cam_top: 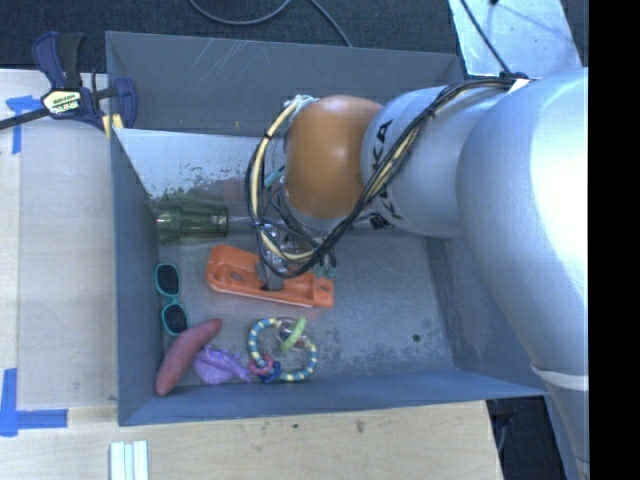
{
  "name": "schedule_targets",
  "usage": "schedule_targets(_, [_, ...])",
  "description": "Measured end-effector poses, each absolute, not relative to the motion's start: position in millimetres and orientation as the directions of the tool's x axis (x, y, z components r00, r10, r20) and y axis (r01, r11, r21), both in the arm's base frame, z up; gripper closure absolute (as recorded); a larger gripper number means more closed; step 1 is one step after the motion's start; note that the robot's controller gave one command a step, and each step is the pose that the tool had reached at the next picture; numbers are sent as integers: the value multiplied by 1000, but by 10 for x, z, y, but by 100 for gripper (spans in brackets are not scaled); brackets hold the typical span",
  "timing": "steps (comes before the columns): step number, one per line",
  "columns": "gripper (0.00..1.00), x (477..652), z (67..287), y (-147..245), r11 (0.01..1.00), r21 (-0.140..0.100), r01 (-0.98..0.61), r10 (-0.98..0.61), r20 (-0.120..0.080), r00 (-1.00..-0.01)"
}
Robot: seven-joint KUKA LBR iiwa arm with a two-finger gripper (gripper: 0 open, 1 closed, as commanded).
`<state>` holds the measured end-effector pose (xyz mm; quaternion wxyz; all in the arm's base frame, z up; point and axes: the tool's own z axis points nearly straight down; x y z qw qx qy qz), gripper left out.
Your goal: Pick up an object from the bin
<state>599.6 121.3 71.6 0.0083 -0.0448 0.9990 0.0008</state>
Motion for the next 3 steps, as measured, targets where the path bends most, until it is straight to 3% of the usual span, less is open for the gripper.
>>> schedule_targets(1, [100, 5996, 716, 1213, 996, 1, -89, -89, -17, -996])
schedule_targets(2, [100, 6055, 1148, 1254, 996, -1, -94, -94, -10, -996])
schedule_targets(3, [100, 6051, 1659, 1072, 991, 1, -131, -131, -18, -991])
